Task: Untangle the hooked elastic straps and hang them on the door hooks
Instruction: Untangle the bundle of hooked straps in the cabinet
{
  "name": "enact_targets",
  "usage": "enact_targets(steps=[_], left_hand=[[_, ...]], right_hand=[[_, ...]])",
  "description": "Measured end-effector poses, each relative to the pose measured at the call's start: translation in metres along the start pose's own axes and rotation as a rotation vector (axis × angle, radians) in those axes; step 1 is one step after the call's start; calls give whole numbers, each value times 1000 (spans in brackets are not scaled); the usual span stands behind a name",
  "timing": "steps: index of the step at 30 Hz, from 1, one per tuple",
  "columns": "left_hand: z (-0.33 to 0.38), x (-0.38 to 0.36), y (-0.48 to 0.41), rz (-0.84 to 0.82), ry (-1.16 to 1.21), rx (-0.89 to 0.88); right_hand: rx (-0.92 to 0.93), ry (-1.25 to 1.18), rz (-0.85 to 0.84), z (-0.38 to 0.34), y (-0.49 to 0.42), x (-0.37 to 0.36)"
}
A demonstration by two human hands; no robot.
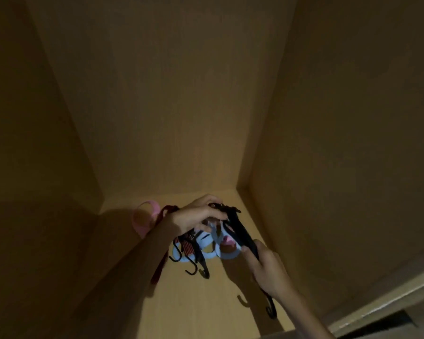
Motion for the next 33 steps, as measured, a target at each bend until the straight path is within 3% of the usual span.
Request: enact_targets(steps=[4, 7, 12, 15, 20, 24, 28, 31, 33], left_hand=[[-24, -13, -21, 124, -228, -31], [-42, -25, -36, 181, -432, -73], [-75, -42, -42, 157, -865, -74], [-87, -44, -39, 144, -983, -61], [-97, -42, -40, 147, -1045, -75], [-97, -38, -41, 199, -1085, -112], [-99, -33, -41, 227, -1118, -109], [-100, -33, -36, 217, -1073, -123], [-98, -33, -31, 217, -1006, -148]], right_hand=[[-272, 374, 137, 40, 10, 19], [-427, 485, 152, 51, 7, 17], [-484, 633, 110, 62, 2, -3], [-462, 706, 169, 65, 4, -9], [-236, 985, 200, 66, 10, -19], [-318, 1034, 64, 70, 16, -14], [-371, 926, 72, 60, 7, -10], [-182, 833, 100, 39, -22, -7], [-78, 646, -11, 28, -50, -12]])
Point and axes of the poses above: each hand's wrist, its own y-axis away from the middle knuckle, its own x-axis out of the back of the hand, z = x × y, the point moved 4 cm from there along -y, towards the middle knuckle, and after that the axes turned 1 degree about x, right-handed, at the moved point
